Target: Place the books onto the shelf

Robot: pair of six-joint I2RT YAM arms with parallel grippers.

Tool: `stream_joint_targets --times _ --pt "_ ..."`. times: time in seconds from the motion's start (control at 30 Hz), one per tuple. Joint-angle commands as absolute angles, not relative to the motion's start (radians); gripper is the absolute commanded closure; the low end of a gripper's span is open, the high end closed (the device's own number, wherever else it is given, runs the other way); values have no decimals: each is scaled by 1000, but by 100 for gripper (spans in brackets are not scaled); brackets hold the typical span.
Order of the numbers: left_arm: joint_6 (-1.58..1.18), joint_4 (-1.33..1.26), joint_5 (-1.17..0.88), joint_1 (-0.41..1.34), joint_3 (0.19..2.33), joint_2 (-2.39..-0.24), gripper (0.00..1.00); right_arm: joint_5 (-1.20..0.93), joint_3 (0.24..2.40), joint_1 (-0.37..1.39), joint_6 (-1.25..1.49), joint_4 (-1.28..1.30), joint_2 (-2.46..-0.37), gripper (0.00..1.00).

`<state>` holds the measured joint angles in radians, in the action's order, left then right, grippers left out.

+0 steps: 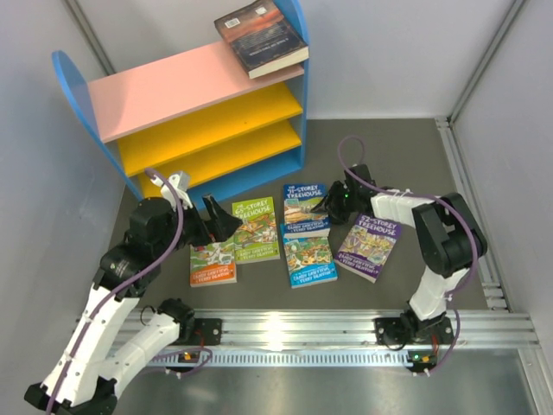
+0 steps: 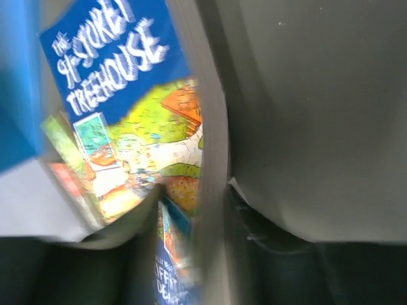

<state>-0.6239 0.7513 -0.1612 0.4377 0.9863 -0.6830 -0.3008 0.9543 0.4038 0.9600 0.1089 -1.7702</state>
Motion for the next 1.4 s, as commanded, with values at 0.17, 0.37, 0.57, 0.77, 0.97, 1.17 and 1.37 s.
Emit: stream_joint_targets --times 0.17,0.37,0.57,0.77,0.97,1.17,1.37 --pt "-621 766 -124 440 999 -676 1 -247 955 425 913 170 -1677 100" --pt "-635 706 -152 440 985 -707 1 -253 1093 446 907 296 -1493 100" --pt "-698 542 -216 439 968 -782 1 -340 1102 511 1070 281 -1303 100" --pt "-749 443 -278 440 997 -862 1 -351 1010 594 1273 144 -1140 100" --pt "-811 318 -327 440 986 -870 1 -377 954 656 1401 8 -1115 100" --pt "-848 264 -366 440 994 -859 8 -374 954 681 1449 -95 -1132 100" --pt "-905 267 -405 440 965 -871 39 -403 930 687 1552 -302 -1166 100"
